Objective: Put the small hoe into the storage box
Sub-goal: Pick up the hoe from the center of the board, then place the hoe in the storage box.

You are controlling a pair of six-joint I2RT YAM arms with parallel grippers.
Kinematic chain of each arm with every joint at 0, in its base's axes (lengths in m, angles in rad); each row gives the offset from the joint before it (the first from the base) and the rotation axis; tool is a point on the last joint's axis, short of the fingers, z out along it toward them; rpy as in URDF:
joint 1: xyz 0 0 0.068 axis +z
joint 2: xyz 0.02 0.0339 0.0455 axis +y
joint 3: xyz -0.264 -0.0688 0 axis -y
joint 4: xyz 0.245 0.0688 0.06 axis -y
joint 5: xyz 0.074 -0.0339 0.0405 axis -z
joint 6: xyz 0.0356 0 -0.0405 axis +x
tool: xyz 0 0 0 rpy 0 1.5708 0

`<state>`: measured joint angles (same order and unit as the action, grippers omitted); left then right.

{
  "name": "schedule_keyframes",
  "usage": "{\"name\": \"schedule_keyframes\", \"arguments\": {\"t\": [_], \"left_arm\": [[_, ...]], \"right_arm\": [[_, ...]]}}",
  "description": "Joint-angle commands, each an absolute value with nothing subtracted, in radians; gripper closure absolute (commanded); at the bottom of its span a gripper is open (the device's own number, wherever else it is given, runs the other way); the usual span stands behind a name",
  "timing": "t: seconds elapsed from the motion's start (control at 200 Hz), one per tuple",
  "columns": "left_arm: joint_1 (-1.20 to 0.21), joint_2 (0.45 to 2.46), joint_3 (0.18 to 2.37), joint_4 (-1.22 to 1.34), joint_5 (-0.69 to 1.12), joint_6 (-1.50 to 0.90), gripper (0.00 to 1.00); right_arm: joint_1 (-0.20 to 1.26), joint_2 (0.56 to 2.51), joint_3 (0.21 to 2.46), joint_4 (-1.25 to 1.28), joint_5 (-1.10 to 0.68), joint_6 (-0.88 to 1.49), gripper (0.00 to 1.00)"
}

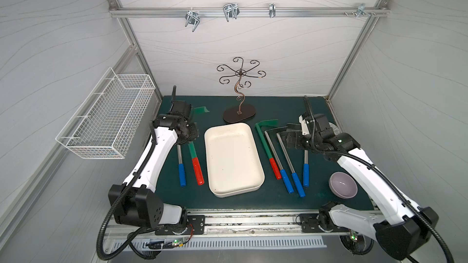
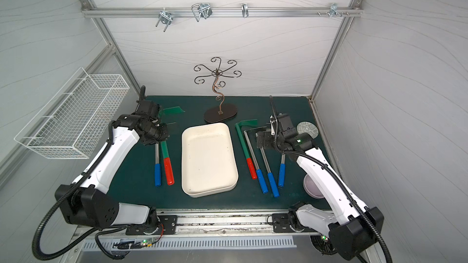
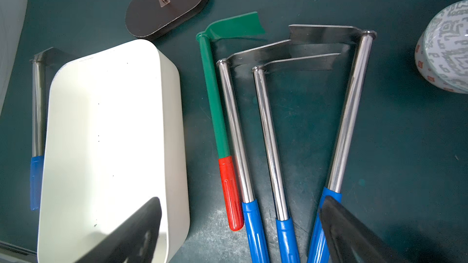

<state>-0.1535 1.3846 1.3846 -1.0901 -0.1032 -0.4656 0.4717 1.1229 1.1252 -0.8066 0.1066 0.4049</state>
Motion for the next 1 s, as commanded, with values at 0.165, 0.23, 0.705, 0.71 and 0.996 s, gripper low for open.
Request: {"name": "schedule_keyframes", "arguments": {"t": [0.165,0.23,0.705,0.71,0.996], "left_arm": [[-0.372,1.488,1.490,-1.131,-0.189,-0.667,1.00],[-0.413,1.521,1.482,-1.104,-0.198,-0.702,1.00],[-0.486,1.734,1.387,-0.871,-0.193,-0.760,1.00],[-0.486,1.736,1.386,-0.870,-0.193,-0.760,1.00],[-0.483,1.844,1.387,-0.883,-0.224,-0.725,1.00]], "right_arm": [[0.477,1.108,1.154,-0.866,0.140,0.433,0.01],[0.477,1.107,1.154,-0.868,0.139,0.430,0.01],[0.478,1.122,1.147,-0.871,0.076,0.406,0.01],[0.478,1.121,1.147,-0.870,0.076,0.406,0.01],[0.479,1.121,1.120,-0.862,0.068,0.407,0.01]]}}
